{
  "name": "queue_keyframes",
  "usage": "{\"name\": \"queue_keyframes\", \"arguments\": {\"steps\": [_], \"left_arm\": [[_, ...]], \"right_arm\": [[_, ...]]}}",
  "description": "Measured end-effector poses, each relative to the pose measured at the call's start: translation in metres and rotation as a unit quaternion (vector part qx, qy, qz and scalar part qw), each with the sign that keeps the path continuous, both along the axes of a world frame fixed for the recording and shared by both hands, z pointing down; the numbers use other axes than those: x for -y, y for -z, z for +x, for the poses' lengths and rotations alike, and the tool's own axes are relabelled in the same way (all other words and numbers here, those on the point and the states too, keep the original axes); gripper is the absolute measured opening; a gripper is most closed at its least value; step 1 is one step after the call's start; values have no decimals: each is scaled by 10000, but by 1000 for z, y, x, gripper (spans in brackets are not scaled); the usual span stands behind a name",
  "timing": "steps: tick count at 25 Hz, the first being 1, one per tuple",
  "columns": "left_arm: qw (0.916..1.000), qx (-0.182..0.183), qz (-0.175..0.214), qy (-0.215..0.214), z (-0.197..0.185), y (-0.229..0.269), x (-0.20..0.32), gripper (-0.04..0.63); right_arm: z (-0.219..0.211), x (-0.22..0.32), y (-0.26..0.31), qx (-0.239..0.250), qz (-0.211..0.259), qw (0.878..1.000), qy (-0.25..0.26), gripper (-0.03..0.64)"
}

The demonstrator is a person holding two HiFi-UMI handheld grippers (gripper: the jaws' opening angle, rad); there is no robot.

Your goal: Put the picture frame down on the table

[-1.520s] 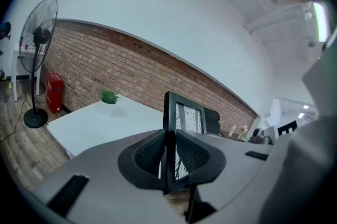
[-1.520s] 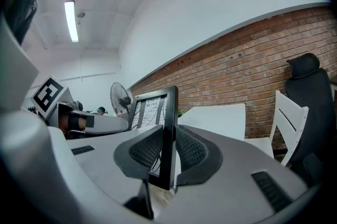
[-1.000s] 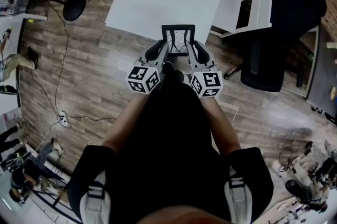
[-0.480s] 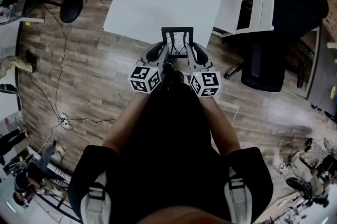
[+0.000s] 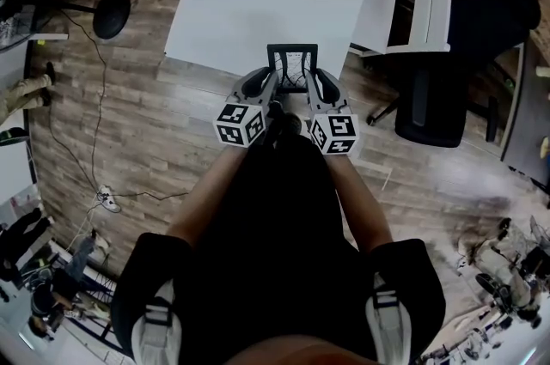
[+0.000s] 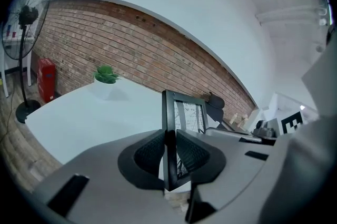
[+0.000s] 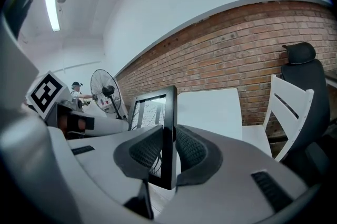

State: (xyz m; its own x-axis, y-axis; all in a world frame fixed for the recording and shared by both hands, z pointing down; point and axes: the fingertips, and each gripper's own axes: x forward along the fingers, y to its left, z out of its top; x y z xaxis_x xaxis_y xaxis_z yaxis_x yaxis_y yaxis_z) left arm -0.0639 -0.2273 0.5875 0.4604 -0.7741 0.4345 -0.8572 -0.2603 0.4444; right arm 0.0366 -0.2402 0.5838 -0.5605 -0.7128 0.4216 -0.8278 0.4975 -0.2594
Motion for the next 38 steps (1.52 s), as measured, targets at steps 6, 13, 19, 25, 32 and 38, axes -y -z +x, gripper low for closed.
{"name": "queue_keyframes", "arguments": {"steps": [6, 13, 19, 25, 32, 38], "left_arm": [[9996, 148, -169, -159, 1, -24, 22, 75], [9985, 138, -429, -303, -2, -47, 42, 75], [9972, 149, -580, -445, -2, -64, 58, 75], [9953, 149, -739, -606, -1, -83, 71, 75], [9930, 217, -883, -756, 2, -100, 84, 75], [9910, 310, -1005, -834, 2, -116, 92, 75]], "right_arm": [[0, 21, -20, -110, -154, 9998, -56, 69], [-3, 41, -39, -184, -329, 9992, -100, 69], [-4, 55, -56, -215, -481, 9984, -182, 69], [-4, 67, -73, -272, -614, 9974, -276, 69], [-1, 80, -91, -356, -743, 9960, -332, 69], [-1, 91, -110, -429, -834, 9952, -291, 67]]}}
